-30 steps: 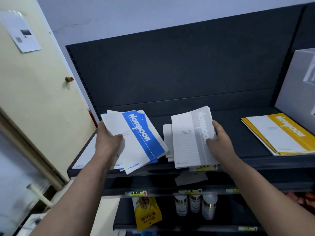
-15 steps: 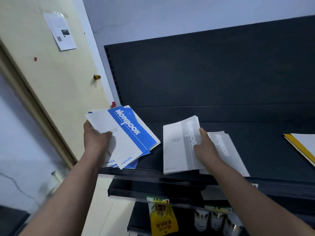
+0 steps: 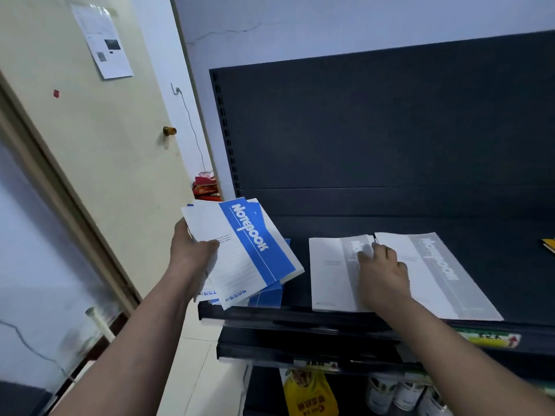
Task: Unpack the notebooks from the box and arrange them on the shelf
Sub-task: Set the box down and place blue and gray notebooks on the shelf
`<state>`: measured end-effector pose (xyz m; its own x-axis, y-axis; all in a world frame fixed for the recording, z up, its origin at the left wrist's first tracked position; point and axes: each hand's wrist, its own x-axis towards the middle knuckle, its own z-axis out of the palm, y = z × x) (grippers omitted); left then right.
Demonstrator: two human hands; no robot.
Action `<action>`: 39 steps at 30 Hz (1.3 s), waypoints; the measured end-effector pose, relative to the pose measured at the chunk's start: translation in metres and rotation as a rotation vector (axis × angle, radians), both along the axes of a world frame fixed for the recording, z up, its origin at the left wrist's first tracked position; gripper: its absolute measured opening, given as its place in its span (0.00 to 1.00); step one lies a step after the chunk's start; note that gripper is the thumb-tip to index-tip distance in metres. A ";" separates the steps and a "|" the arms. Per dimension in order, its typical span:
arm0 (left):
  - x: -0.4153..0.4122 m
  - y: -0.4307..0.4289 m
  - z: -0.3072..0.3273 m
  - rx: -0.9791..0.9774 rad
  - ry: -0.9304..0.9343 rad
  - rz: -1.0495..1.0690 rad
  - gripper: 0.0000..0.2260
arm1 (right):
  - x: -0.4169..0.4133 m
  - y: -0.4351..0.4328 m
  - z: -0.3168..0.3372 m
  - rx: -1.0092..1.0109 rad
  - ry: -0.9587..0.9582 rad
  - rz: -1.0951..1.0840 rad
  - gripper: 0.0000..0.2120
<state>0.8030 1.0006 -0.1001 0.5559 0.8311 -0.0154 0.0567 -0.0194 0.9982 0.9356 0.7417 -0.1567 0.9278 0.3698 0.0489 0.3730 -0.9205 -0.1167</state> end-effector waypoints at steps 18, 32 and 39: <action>0.043 0.039 -0.017 0.467 0.576 -0.360 0.25 | -0.023 0.050 0.003 0.095 -0.039 0.266 0.23; 0.048 0.049 -0.047 0.491 0.757 -0.430 0.24 | -0.035 0.085 -0.006 0.031 -0.066 0.275 0.18; 0.045 0.053 -0.051 0.594 0.825 -0.356 0.21 | -0.040 0.091 -0.008 -0.057 -0.011 0.288 0.25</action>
